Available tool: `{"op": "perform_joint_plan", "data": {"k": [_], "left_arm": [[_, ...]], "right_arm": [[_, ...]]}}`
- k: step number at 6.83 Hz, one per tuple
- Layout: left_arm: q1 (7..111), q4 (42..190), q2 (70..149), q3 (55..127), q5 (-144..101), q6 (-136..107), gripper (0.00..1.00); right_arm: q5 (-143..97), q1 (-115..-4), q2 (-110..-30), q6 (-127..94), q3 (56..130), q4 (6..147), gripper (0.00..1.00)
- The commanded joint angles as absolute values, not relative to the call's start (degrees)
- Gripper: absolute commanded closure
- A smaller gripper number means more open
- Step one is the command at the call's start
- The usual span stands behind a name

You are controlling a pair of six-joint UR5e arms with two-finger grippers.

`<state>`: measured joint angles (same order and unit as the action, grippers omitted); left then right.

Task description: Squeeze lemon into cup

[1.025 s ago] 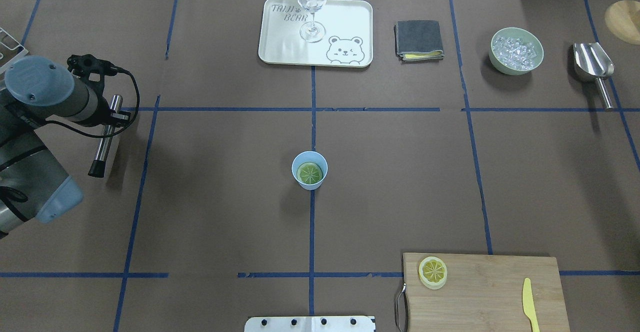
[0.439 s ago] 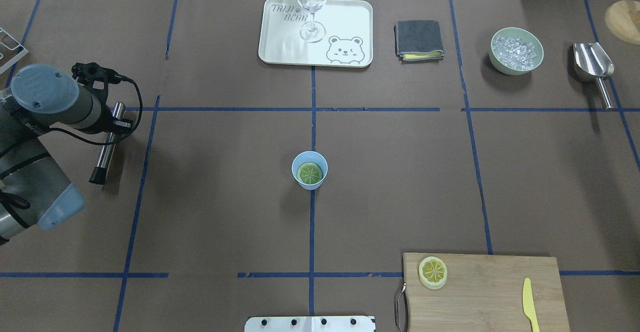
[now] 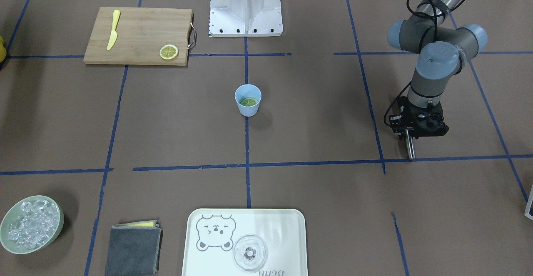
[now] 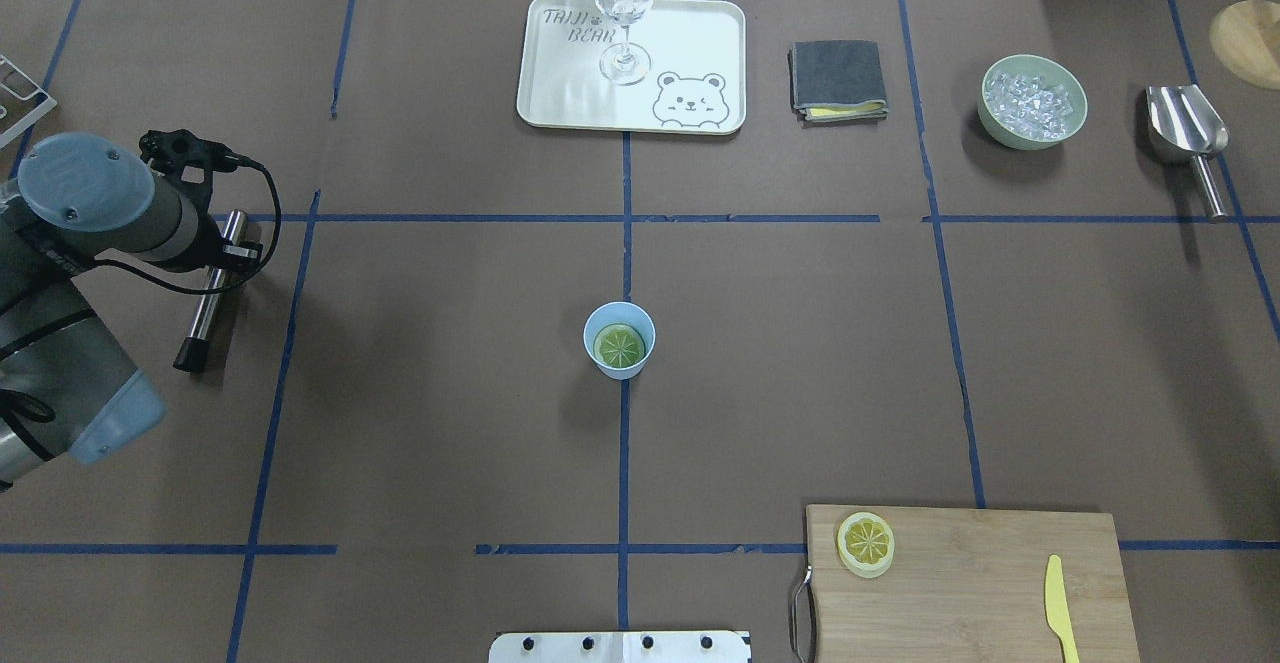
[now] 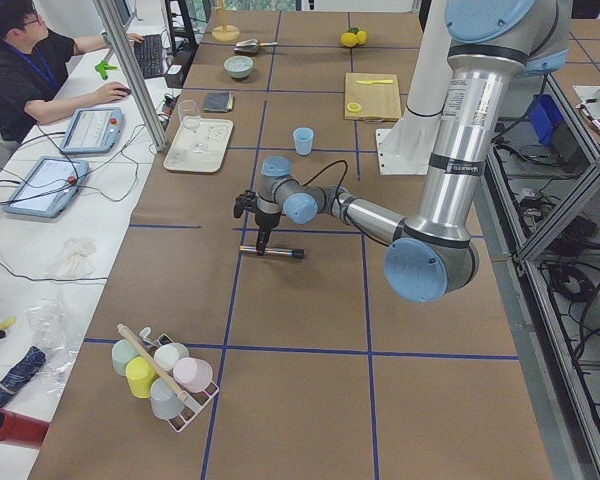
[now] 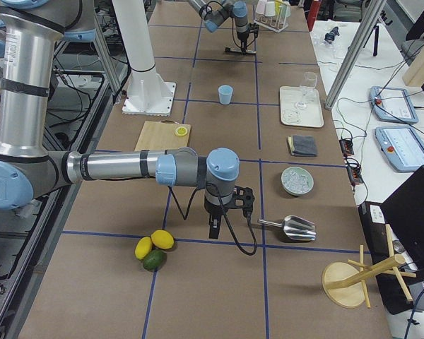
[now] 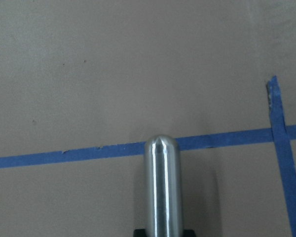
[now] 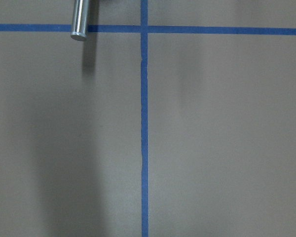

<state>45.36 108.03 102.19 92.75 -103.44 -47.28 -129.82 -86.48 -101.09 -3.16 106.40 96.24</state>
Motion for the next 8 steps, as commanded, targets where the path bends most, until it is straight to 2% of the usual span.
{"op": "perform_joint_plan", "data": {"k": [1,3,4,6,8], "left_arm": [[45.35,108.02,101.78,93.25,-103.53,-47.20,0.00],[46.05,105.58,100.99,99.98,-103.80,-45.54,0.00],[48.23,99.81,100.81,104.72,-104.84,-38.39,0.00],[61.97,97.12,98.29,107.05,-112.03,-19.63,0.00],[78.14,96.51,94.41,103.91,-119.23,0.28,0.00]], "right_arm": [[-129.81,-86.48,-101.07,-3.16,106.44,96.24,0.00],[-129.81,-86.48,-101.07,-3.16,106.44,96.24,0.00],[-129.81,-86.40,-100.99,-3.16,106.44,96.24,0.00],[-129.81,-86.40,-100.90,-3.08,106.26,96.24,0.00],[-129.90,-86.48,-100.72,-3.08,106.26,96.33,0.00]]}}
